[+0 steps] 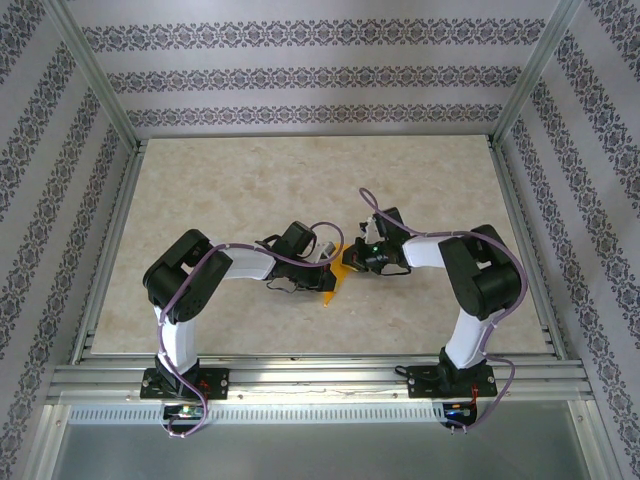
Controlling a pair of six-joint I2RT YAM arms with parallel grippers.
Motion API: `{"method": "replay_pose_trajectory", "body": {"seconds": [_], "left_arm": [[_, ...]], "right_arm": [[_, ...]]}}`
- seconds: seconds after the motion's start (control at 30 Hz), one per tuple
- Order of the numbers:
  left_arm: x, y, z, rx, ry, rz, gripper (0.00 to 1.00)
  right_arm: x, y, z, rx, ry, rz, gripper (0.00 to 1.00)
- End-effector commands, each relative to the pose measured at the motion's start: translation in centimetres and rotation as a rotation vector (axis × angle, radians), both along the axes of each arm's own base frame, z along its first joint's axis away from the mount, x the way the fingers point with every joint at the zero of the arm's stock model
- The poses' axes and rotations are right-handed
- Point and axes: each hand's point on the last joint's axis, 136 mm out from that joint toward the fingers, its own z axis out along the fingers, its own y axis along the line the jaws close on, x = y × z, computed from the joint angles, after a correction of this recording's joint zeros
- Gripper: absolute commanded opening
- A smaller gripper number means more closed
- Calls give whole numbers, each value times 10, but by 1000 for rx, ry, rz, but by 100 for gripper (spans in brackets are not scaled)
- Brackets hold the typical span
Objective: Fold a paper plane with a square sheet of paper (pick it up from the middle)
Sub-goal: Fold the wing for the fifth time at the center of the table.
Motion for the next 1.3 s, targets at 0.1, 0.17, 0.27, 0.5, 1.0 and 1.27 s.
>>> {"method": "replay_pose_trajectory", "body": {"seconds": [0.1, 0.17, 0.27, 0.5, 1.0, 1.27], "left_arm": [[-43, 33, -46, 171, 148, -18, 0], [-42, 33, -47, 172, 151, -13, 0], [-42, 32, -46, 164, 150, -6, 0], [-42, 32, -44, 162, 147, -8, 0], [-42, 31, -43, 155, 147, -7, 0], [-39, 29, -39, 152, 139, -6, 0]], "right_arm": [[33, -39, -18, -108, -28, -135, 4], [37, -41, -14, -117, -47, -141, 4], [43, -51, -16, -144, -46, -169, 4], [59, -67, -23, -147, -22, -231, 3], [84, -95, -8, -190, -81, -335, 2], [81, -88, 67, -126, -272, -297, 4]]}}
